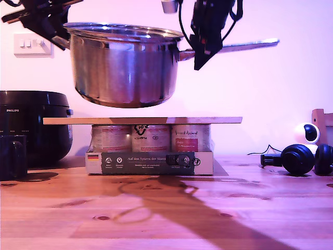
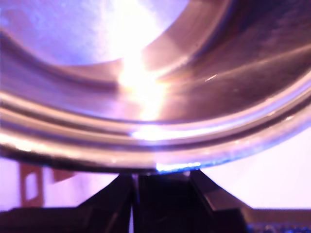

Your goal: Pick up the large pot with both hands and place it on the shelf behind you

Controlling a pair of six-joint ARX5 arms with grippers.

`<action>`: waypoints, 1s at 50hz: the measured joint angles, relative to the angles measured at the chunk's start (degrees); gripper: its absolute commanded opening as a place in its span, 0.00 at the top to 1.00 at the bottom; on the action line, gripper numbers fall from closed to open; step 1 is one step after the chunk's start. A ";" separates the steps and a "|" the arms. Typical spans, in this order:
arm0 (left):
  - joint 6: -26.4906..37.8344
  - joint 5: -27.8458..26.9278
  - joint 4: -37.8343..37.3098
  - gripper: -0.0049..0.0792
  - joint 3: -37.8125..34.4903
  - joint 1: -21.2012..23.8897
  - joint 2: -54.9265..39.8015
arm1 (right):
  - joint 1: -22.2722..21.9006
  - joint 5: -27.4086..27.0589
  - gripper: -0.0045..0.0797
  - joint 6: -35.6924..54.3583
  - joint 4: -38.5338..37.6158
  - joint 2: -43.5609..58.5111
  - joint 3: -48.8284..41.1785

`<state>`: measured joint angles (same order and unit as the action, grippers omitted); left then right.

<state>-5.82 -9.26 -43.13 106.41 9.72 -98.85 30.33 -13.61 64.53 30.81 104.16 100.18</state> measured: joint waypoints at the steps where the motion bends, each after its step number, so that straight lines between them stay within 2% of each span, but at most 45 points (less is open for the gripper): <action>1: 0.07 0.02 0.57 0.97 0.02 0.00 0.00 | -0.02 -0.07 0.96 0.02 -0.44 0.02 0.00; 27: 0.79 -0.26 8.74 0.97 0.72 0.22 -1.60 | -1.84 0.59 0.96 -0.15 -7.10 1.79 0.00; 50: 2.03 -0.44 10.16 0.97 7.78 0.26 -10.40 | -3.76 0.98 0.96 -2.99 -11.28 6.60 -0.02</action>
<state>-3.79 -9.69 -32.97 114.19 9.98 -109.25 26.57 -12.62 61.54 19.53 110.76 100.16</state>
